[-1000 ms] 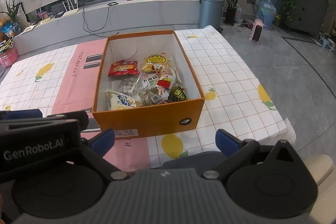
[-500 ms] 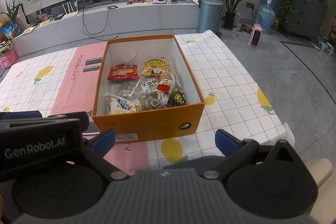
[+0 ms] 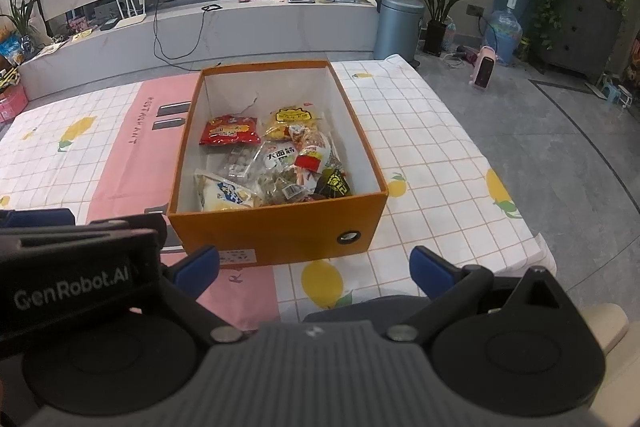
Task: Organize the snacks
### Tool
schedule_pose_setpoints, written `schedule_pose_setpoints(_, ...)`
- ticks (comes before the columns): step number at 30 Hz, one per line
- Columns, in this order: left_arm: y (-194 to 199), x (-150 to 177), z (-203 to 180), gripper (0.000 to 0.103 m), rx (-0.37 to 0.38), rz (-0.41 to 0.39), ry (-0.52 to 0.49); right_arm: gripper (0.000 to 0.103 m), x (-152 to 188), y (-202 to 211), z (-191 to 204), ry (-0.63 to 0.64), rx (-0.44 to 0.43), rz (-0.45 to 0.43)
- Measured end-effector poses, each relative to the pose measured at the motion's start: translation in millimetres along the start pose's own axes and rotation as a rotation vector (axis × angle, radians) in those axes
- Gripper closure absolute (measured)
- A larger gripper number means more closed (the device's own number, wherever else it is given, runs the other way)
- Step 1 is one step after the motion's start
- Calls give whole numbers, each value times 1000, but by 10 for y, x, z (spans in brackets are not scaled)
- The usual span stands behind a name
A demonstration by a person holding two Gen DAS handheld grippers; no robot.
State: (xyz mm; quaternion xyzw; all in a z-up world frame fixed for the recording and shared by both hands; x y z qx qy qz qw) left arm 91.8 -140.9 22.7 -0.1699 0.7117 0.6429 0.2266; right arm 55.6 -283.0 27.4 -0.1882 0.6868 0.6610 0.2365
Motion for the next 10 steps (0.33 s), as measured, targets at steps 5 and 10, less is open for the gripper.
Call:
schedule_pose_setpoints(5,-3,-1,2,21,-1,5,-2,4,-1,-10,22,10,7,-2)
schedule_pose_setpoints(10,3,1,13,21,-3,0,2,4,-4,-19,45,11,7,-4)
Point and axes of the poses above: each gripper's, at about its wrist camera, not at the fingertips, and y roughly against the way its jaws point, z to its left, x to its underside, the point moved 4 cm from there along -y, roughly the way its jaws point, and after that the axes turned 6 degrees about z, right-handed, at the moved point
